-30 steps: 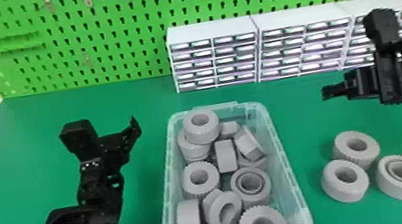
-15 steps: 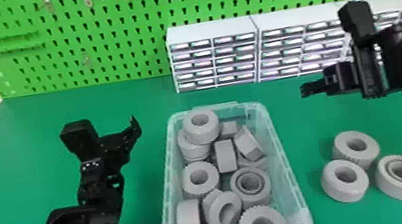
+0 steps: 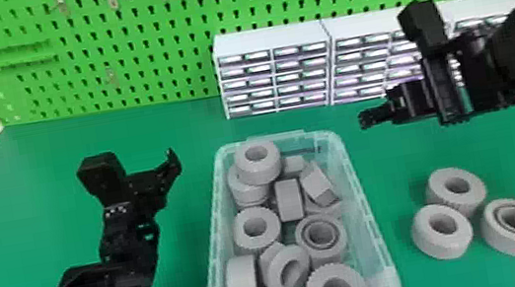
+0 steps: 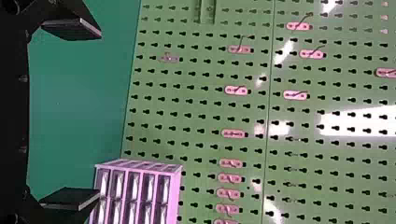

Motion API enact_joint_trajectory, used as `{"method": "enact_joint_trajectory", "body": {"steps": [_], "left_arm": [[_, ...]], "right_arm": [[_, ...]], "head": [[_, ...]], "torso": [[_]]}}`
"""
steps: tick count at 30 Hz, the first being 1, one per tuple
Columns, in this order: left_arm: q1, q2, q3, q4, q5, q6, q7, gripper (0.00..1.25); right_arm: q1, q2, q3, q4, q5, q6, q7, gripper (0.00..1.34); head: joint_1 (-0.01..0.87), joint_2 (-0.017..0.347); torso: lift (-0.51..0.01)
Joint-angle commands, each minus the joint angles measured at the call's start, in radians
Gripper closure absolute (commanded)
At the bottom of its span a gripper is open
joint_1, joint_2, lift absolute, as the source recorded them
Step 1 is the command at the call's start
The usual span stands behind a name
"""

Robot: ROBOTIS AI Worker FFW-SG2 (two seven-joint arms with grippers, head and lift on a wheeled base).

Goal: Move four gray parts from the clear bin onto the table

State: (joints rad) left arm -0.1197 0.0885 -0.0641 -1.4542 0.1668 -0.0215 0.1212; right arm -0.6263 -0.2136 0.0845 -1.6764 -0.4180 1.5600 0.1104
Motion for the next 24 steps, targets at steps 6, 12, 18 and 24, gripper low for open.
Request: {"method": "enact_joint_trajectory", "body": {"steps": [6, 12, 18, 24], "left_arm": [[-0.006, 0.0, -0.002, 0.0, 0.0, 0.0, 0.0, 0.1], [-0.008, 0.0, -0.002, 0.0, 0.0, 0.0, 0.0, 0.1], [-0.009, 0.0, -0.003, 0.002, 0.0, 0.0, 0.0, 0.1], [-0.011, 0.0, -0.003, 0.003, 0.0, 0.0, 0.0, 0.1]], "right_arm": [[-0.029, 0.008, 0.092, -0.002, -0.041, -0.003, 0.0, 0.57], [-0.049, 0.011, 0.156, 0.001, -0.062, -0.005, 0.0, 0.57], [-0.069, 0.014, 0.221, 0.015, -0.096, -0.011, 0.0, 0.57], [-0.079, 0.016, 0.274, 0.032, -0.127, -0.021, 0.0, 0.57]], "head": [[0.693, 0.072], [0.693, 0.072], [0.693, 0.072], [0.693, 0.072]], "torso": [[-0.052], [-0.052], [-0.052], [-0.052]]}}
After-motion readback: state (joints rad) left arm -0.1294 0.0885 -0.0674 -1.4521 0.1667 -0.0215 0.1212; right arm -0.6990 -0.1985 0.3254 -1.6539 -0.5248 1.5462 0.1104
